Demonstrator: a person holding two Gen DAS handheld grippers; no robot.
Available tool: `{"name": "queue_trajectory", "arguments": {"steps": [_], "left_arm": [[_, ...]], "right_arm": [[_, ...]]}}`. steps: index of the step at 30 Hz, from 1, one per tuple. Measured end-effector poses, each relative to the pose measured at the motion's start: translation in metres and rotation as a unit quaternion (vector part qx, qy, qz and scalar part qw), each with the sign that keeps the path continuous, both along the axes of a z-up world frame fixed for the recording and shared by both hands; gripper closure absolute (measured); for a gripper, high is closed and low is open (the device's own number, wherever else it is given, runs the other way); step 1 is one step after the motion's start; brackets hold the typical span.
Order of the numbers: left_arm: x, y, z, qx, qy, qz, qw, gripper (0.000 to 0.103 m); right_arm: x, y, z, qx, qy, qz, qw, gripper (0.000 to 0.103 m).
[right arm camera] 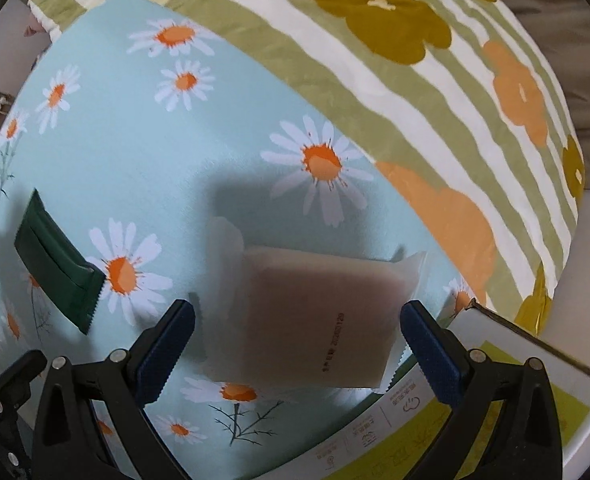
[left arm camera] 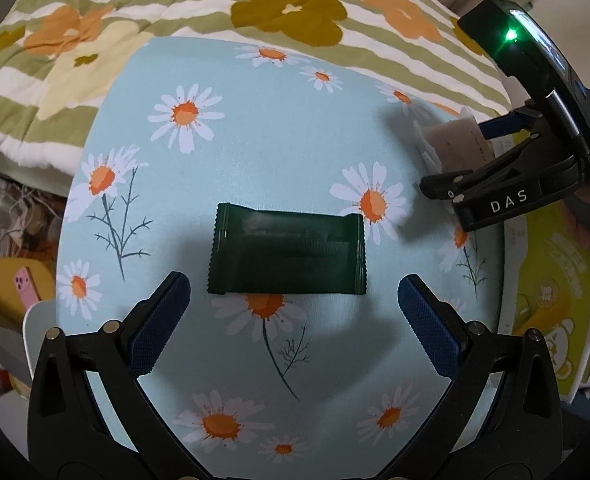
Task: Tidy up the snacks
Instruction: 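Grasp the dark green packet with the left gripper while the right grasps the pink square packet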
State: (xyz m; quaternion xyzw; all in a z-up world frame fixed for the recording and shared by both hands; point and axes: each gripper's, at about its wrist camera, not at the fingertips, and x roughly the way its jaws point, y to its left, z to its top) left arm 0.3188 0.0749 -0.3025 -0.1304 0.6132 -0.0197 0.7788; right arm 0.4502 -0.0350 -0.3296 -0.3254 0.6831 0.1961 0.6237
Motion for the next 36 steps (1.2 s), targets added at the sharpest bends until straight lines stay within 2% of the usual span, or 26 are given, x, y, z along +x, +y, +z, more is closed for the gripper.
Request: {"name": "queue_trajectory", "arguments": {"steps": [5, 8, 12, 17, 25, 29, 30, 32, 34, 36], "left_arm": [[0.003, -0.005, -0.006, 0.014, -0.004, 0.002, 0.9999, 0.0], [0.006, -0.007, -0.01, 0.019, -0.004, 0.003, 0.9998, 0.0], [0.01, -0.011, -0.016, 0.031, -0.002, 0.001, 0.9995, 0.0], [0.011, -0.014, -0.022, 0.041, 0.001, -0.003, 0.9992, 0.0], [0.014, -0.018, -0.026, 0.068, -0.002, -0.015, 0.9975, 0.001], [0.013, -0.02, -0.025, 0.097, -0.002, -0.028, 0.9949, 0.012], [0.013, -0.019, -0.025, 0.096, -0.001, -0.028, 0.995, 0.013], [0.013, -0.014, -0.022, 0.093, -0.003, -0.027, 0.9953, 0.025], [0.012, -0.008, -0.019, 0.087, -0.006, -0.027, 0.9958, 0.033], [0.012, -0.003, -0.017, 0.076, -0.008, -0.024, 0.9968, 0.037]], "right_arm": [[0.001, 0.004, -0.005, -0.015, 0.007, 0.015, 1.0, 0.001], [-0.009, 0.008, -0.002, -0.022, -0.004, 0.037, 0.999, 0.007], [-0.013, 0.01, 0.003, -0.015, -0.014, 0.053, 0.998, 0.019], [-0.013, 0.01, 0.008, 0.006, -0.018, 0.055, 0.998, 0.03], [-0.03, 0.017, 0.013, 0.038, -0.019, 0.071, 0.997, 0.033], [-0.034, 0.018, 0.014, 0.047, -0.016, 0.068, 0.996, 0.033], [-0.034, 0.018, 0.015, 0.049, -0.015, 0.066, 0.996, 0.033], [-0.038, 0.019, 0.017, 0.053, -0.014, 0.064, 0.996, 0.033], [-0.041, 0.02, 0.017, 0.055, -0.013, 0.062, 0.996, 0.033], [-0.043, 0.021, 0.018, 0.058, -0.013, 0.06, 0.996, 0.033]]}}
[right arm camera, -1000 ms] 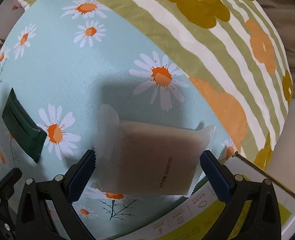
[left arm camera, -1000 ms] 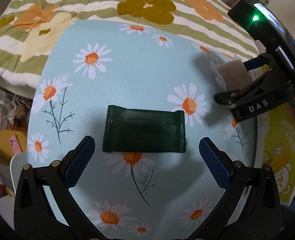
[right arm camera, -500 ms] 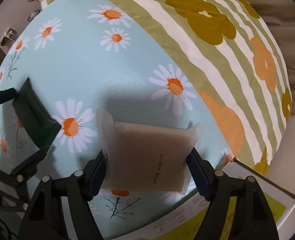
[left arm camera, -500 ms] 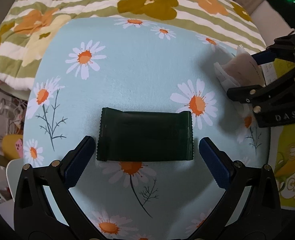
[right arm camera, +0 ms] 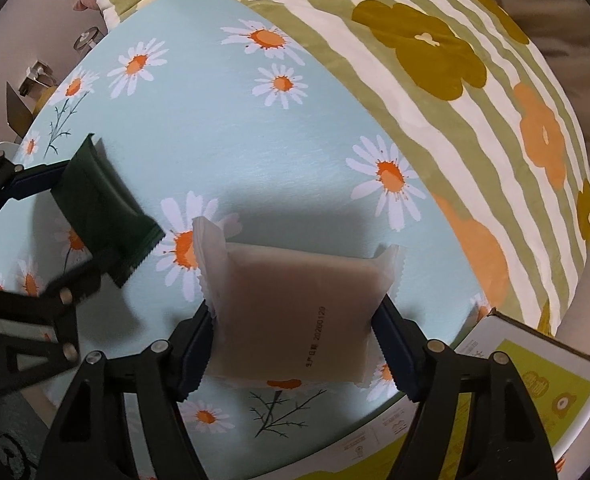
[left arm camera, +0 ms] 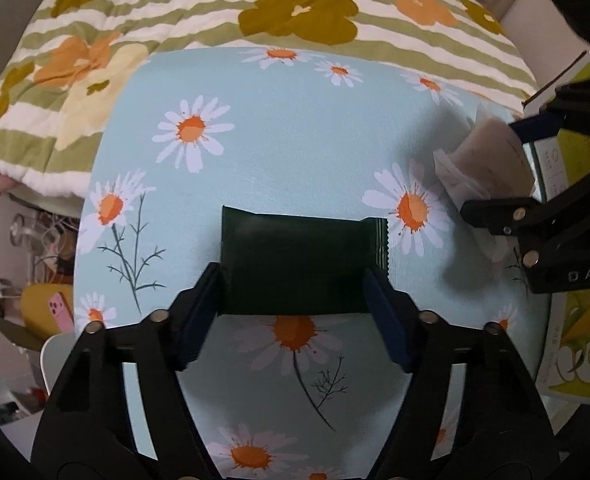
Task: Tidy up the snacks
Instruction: 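Grasp the dark green packet with the left gripper while the right grasps the pink square packet, then carry the green packet and pink square packet into the yellow box and release both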
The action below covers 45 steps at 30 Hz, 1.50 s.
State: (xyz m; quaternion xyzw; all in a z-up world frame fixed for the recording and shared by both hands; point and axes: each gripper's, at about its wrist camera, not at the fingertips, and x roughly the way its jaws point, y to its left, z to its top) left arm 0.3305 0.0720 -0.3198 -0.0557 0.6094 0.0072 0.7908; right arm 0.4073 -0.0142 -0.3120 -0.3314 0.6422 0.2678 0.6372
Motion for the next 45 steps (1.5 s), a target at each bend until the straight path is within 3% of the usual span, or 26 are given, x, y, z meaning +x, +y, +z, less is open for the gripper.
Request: {"name": "queue_trajectory", "arguments": {"steps": [7, 9, 11, 13, 20, 25, 30, 32, 38, 45], "left_arm": [[0.0, 0.01, 0.004, -0.023, -0.001, -0.006, 0.9997, 0.047], [0.002, 0.008, 0.004, -0.014, 0.008, -0.004, 0.9999, 0.041], [0.003, 0.006, 0.004, -0.018, 0.013, -0.007, 0.9997, 0.02], [0.005, 0.002, 0.003, -0.01, 0.015, -0.015, 0.9997, 0.006], [0.015, -0.016, -0.008, 0.021, 0.051, -0.043, 0.9975, 0.006], [0.024, -0.025, -0.016, 0.039, 0.077, -0.047, 0.9952, 0.0], [0.026, -0.026, -0.014, 0.038, 0.072, -0.059, 0.9949, 0.006], [0.025, -0.024, -0.009, 0.038, 0.066, -0.061, 0.9952, 0.021], [0.024, -0.013, -0.003, 0.033, 0.061, -0.071, 0.995, 0.037], [0.023, 0.002, 0.001, 0.003, 0.06, -0.065, 0.9961, 0.037]], "right_arm": [[-0.007, 0.002, 0.005, 0.011, 0.004, -0.021, 1.0, 0.034], [-0.006, 0.001, 0.005, 0.011, 0.004, -0.026, 1.0, 0.034], [-0.007, -0.001, 0.006, 0.013, 0.005, -0.031, 0.999, 0.034], [-0.009, -0.001, 0.007, 0.015, 0.006, -0.036, 0.999, 0.034], [-0.005, -0.005, 0.011, 0.021, 0.003, -0.045, 0.999, 0.034], [0.0, -0.008, 0.011, 0.023, 0.003, -0.047, 0.999, 0.034], [0.004, -0.009, 0.008, 0.024, 0.006, -0.045, 0.999, 0.034], [0.006, -0.01, 0.008, 0.027, 0.006, -0.046, 0.999, 0.034], [0.007, -0.008, 0.01, 0.034, 0.003, -0.048, 0.998, 0.034], [0.01, -0.006, 0.017, 0.042, -0.003, -0.06, 0.997, 0.034]]}}
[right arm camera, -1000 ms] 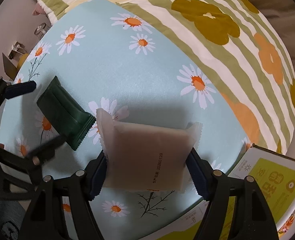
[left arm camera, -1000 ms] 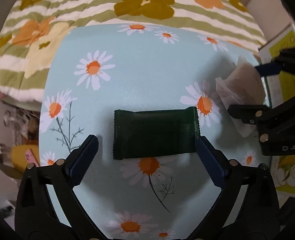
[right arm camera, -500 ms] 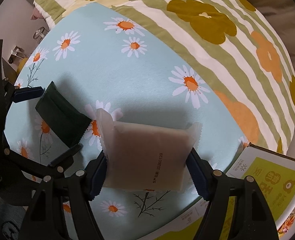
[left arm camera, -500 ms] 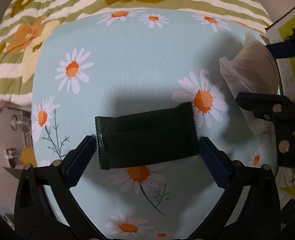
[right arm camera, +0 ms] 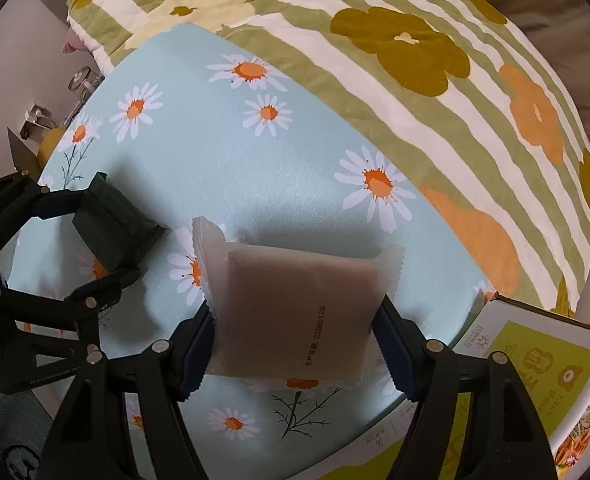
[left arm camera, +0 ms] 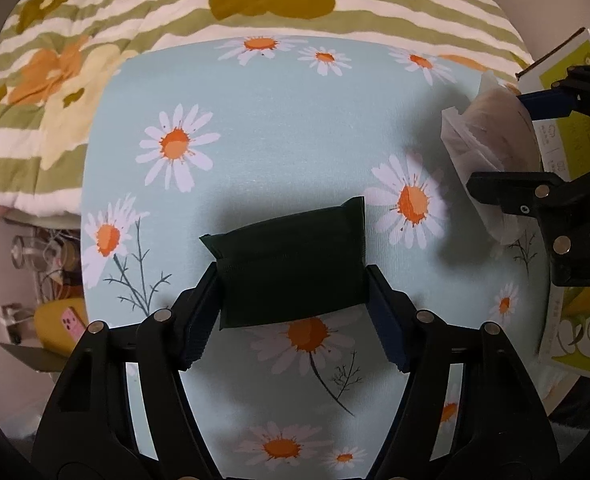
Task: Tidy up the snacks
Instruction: 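Carry the green packet and pink square packet into the yellow box and release both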
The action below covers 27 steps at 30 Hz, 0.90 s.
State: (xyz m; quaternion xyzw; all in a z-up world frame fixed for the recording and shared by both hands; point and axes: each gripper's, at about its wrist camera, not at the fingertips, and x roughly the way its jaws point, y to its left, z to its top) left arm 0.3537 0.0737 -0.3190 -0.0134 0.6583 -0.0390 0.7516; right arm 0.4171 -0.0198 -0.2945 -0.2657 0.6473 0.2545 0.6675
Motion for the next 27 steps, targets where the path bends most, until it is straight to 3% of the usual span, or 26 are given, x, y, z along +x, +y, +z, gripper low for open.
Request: {"name": "queue_trajectory", "arguments": {"steps": [6, 13, 20, 27], "left_arm": [[-0.001, 0.003, 0.026, -0.012, -0.027, -0.009, 0.9995, 0.037], [0.005, 0.0, 0.085, -0.021, -0.085, -0.046, 0.9951, 0.037], [0.01, -0.021, 0.157, -0.053, -0.155, -0.111, 0.9803, 0.037], [0.004, -0.072, 0.202, -0.076, -0.189, -0.184, 0.9616, 0.037]], "right_arm": [[-0.003, -0.003, 0.015, 0.014, -0.009, -0.022, 1.0, 0.034], [-0.006, -0.017, 0.077, 0.047, -0.058, -0.064, 0.995, 0.034], [-0.025, -0.056, 0.162, 0.076, -0.13, -0.14, 0.979, 0.034], [-0.054, -0.115, 0.209, 0.083, -0.171, -0.217, 0.958, 0.034]]}}
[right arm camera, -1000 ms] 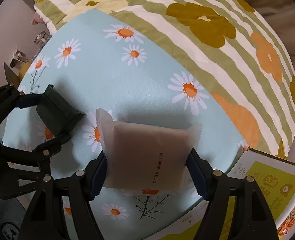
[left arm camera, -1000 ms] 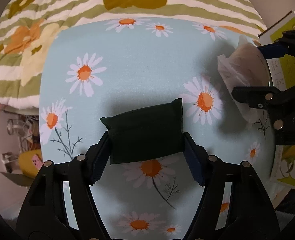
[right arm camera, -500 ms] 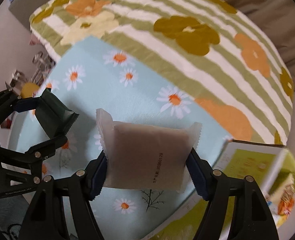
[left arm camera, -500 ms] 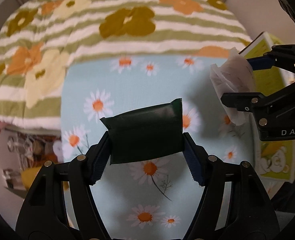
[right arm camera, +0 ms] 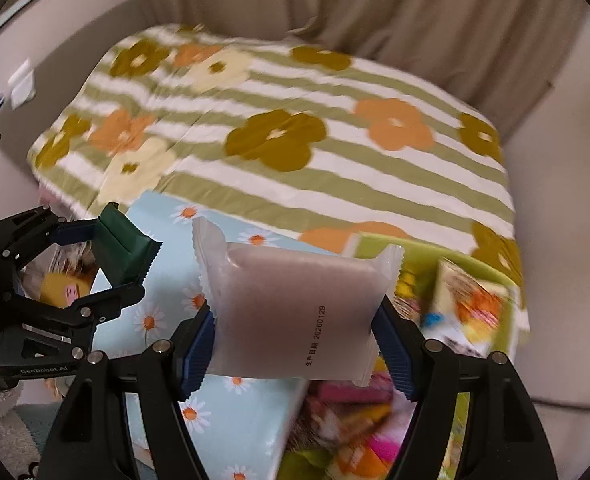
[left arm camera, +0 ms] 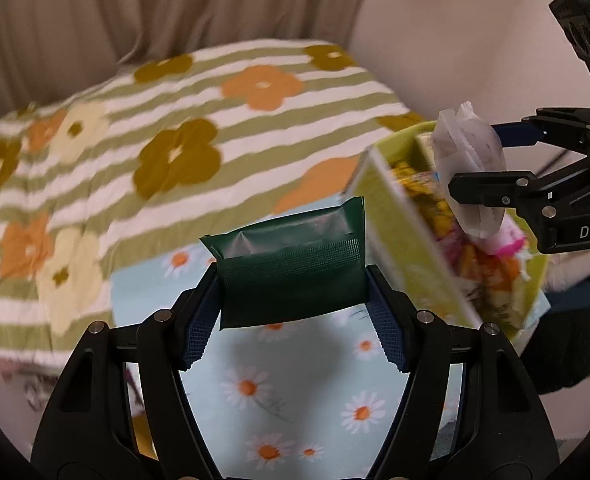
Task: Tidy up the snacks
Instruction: 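Carry the green packet and pink square packet into the yellow box and release both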
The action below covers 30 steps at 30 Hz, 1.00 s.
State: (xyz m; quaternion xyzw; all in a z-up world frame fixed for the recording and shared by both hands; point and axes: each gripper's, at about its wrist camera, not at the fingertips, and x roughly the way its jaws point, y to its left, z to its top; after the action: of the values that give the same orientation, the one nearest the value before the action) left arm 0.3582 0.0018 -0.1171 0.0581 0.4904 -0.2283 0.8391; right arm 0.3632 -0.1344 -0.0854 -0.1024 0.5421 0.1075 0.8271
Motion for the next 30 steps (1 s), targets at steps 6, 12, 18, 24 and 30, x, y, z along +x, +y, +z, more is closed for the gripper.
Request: {"name": "queue_trajectory", "arguments": {"steps": [6, 12, 18, 24, 30], "left_arm": [[-0.015, -0.067, 0.019, -0.011, -0.017, -0.037, 0.9991, 0.037], [-0.031, -0.142, 0.012, -0.03, -0.009, -0.03, 0.9991, 0.037], [-0.035, -0.202, -0.011, -0.035, 0.005, 0.007, 0.9993, 0.036], [-0.041, -0.221, -0.03, -0.015, 0.003, 0.042, 0.999, 0.0], [-0.066, -0.209, -0.036, 0.003, 0.008, 0.073, 0.9973, 0.0]], "right_arm": [[-0.031, -0.064, 0.009, 0.005, -0.011, -0.043, 0.999, 0.034], [-0.056, -0.132, 0.0, 0.005, -0.014, -0.049, 0.999, 0.034], [-0.074, -0.18, -0.007, 0.015, -0.027, -0.047, 0.998, 0.034], [-0.075, -0.21, -0.012, 0.058, -0.025, -0.045, 0.997, 0.034], [-0.074, -0.219, -0.022, 0.076, -0.025, -0.043, 0.996, 0.034]]}}
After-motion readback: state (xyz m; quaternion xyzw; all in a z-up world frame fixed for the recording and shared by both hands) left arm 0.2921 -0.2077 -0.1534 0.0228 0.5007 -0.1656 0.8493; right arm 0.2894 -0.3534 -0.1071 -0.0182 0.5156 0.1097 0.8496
